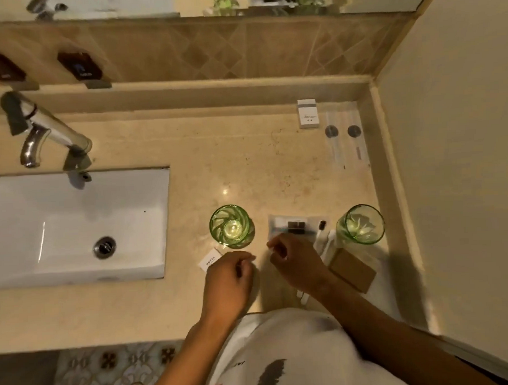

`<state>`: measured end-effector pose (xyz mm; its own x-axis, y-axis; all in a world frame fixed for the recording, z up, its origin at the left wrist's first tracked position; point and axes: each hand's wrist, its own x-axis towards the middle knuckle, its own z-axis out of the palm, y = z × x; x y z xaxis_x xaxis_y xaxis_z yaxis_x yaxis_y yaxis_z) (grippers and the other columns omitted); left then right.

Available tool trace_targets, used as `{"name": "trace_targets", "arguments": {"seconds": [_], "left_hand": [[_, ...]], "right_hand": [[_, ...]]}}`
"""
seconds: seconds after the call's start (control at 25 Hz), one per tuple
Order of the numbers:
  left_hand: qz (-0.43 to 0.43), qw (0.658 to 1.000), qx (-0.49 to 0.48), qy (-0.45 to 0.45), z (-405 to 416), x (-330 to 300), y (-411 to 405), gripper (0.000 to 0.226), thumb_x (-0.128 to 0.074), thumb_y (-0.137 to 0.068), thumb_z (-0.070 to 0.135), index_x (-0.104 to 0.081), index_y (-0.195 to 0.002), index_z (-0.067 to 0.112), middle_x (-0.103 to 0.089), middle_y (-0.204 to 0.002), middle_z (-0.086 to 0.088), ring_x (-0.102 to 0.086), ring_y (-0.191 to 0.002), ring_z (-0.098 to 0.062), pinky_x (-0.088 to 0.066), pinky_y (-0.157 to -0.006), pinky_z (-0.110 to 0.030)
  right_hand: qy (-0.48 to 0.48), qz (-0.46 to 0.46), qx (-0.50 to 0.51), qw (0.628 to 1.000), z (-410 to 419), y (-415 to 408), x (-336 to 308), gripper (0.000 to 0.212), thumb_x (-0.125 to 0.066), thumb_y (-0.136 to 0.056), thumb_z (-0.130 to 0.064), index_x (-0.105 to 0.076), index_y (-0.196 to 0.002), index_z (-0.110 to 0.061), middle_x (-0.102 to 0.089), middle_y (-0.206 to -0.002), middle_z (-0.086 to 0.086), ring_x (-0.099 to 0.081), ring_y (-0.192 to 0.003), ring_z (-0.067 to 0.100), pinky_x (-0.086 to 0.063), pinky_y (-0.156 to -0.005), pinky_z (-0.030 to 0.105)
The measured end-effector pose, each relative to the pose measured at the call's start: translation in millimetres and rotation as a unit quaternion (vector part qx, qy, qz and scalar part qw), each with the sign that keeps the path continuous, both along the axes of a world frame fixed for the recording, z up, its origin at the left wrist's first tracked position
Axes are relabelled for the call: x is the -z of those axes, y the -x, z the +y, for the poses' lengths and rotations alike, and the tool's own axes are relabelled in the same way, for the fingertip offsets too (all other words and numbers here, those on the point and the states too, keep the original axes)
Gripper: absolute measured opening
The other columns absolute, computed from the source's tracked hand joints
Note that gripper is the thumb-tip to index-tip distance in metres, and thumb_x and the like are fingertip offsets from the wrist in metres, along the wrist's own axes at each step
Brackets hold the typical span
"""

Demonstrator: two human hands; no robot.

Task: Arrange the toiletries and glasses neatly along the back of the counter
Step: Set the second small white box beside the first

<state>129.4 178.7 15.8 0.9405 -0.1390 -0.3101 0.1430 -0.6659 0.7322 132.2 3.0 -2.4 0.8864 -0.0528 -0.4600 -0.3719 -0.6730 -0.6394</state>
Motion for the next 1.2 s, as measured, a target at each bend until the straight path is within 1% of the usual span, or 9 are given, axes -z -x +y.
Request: {"name": "trace_targets", "arguments": {"seconds": [0.24,0.36,0.48,0.6,0.68,0.76,0.88,1.08,1.2], "left_hand": [[0.120,0.970,-0.213,-0.010,68.5,30.9,28.1,0.024,-0.054,-0.094,0.012,-0.069,-0.112,0.017,-0.073,-0.109,-0.004,-0.066,-0.099,-0.024,-0.047,-0.083,-0.027],[0.195,0.955,-0.224,0.022,79.5,34.3,25.1,0.040,-0.057,-0.088,0.011,-0.061,-0.128,0.017,-0.070,-0.109,-0.001,-0.065,-0.098,-0.023,-0.051,-0.082,-0.031],[0.238,0.945,-0.214,0.070,80.2,37.4,22.8,0.058,-0.061,-0.076,0.018,-0.058,-0.134,0.019,-0.068,-0.110,0.005,-0.066,-0.099,-0.022,-0.057,-0.088,-0.045],[0.251,0.940,-0.205,0.103,78.4,40.6,21.1,0.067,-0.059,-0.063,0.022,-0.063,-0.130,0.019,-0.070,-0.118,0.000,-0.067,-0.102,-0.021,-0.059,-0.088,-0.049],[0.244,0.936,-0.218,0.131,74.7,26.9,20.0,0.058,-0.058,-0.063,0.019,-0.068,-0.121,0.018,-0.070,-0.118,-0.003,-0.067,-0.101,-0.022,-0.060,-0.087,-0.048],[0.225,0.930,-0.241,0.160,72.3,11.3,21.4,0.036,-0.061,-0.075,0.012,-0.070,-0.108,0.024,-0.072,-0.106,0.003,-0.068,-0.095,-0.018,-0.062,-0.082,-0.044],[0.196,0.931,-0.258,0.171,73.9,-8.4,24.4,0.033,-0.065,-0.085,0.000,-0.068,-0.102,0.028,-0.072,-0.094,0.012,-0.069,-0.088,-0.010,-0.062,-0.076,-0.037],[0.158,0.920,-0.303,0.194,86.4,-27.7,16.1,0.029,-0.071,-0.080,0.000,-0.073,-0.102,0.019,-0.075,-0.091,-0.005,-0.070,-0.073,-0.012,-0.061,-0.084,-0.044],[0.136,0.907,-0.307,0.252,88.2,-41.4,5.6,0.034,-0.070,-0.081,-0.006,-0.071,-0.107,0.015,-0.071,-0.089,-0.014,-0.066,-0.068,-0.014,-0.058,-0.086,-0.047]], "right_hand": [[0.007,0.036,-0.095,0.995,53.4,4.5,16.1,0.030,-0.061,-0.094,-0.022,-0.066,-0.122,-0.013,-0.067,-0.117,0.005,-0.059,-0.098,0.013,-0.045,-0.085,0.021],[0.016,0.023,-0.123,0.992,73.8,8.6,21.7,0.032,-0.064,-0.092,-0.019,-0.065,-0.122,-0.009,-0.065,-0.115,0.011,-0.062,-0.101,0.023,-0.052,-0.090,0.033],[0.009,-0.021,-0.125,0.992,81.9,16.9,34.9,0.034,-0.070,-0.085,-0.013,-0.067,-0.116,-0.001,-0.068,-0.107,0.022,-0.067,-0.096,0.035,-0.057,-0.086,0.044],[-0.018,0.030,-0.110,0.993,86.0,14.7,33.9,0.039,-0.069,-0.087,-0.016,-0.062,-0.124,-0.010,-0.065,-0.118,0.015,-0.062,-0.106,0.028,-0.053,-0.094,0.037],[-0.027,0.066,-0.085,0.994,86.9,13.6,32.4,0.042,-0.068,-0.089,-0.019,-0.059,-0.130,-0.014,-0.063,-0.124,0.011,-0.060,-0.109,0.024,-0.053,-0.095,0.034],[-0.035,0.060,-0.064,0.996,88.8,13.1,29.7,0.041,-0.067,-0.091,-0.020,-0.059,-0.130,-0.013,-0.063,-0.123,0.010,-0.061,-0.106,0.022,-0.053,-0.092,0.033],[-0.076,0.035,-0.036,0.996,91.0,11.6,18.1,0.033,-0.067,-0.092,-0.018,-0.062,-0.123,-0.009,-0.066,-0.124,0.008,-0.064,-0.107,0.019,-0.052,-0.077,0.014],[-0.165,0.055,-0.023,0.984,93.0,0.5,-21.9,0.022,-0.061,-0.096,-0.017,-0.063,-0.117,-0.010,-0.070,-0.103,0.002,-0.065,-0.071,0.004,-0.050,-0.060,0.012],[-0.253,0.035,0.013,0.967,87.9,-8.8,-46.2,0.022,-0.063,-0.096,-0.015,-0.060,-0.117,-0.011,-0.070,-0.101,0.007,-0.068,-0.068,0.005,-0.052,-0.057,0.015]]}}
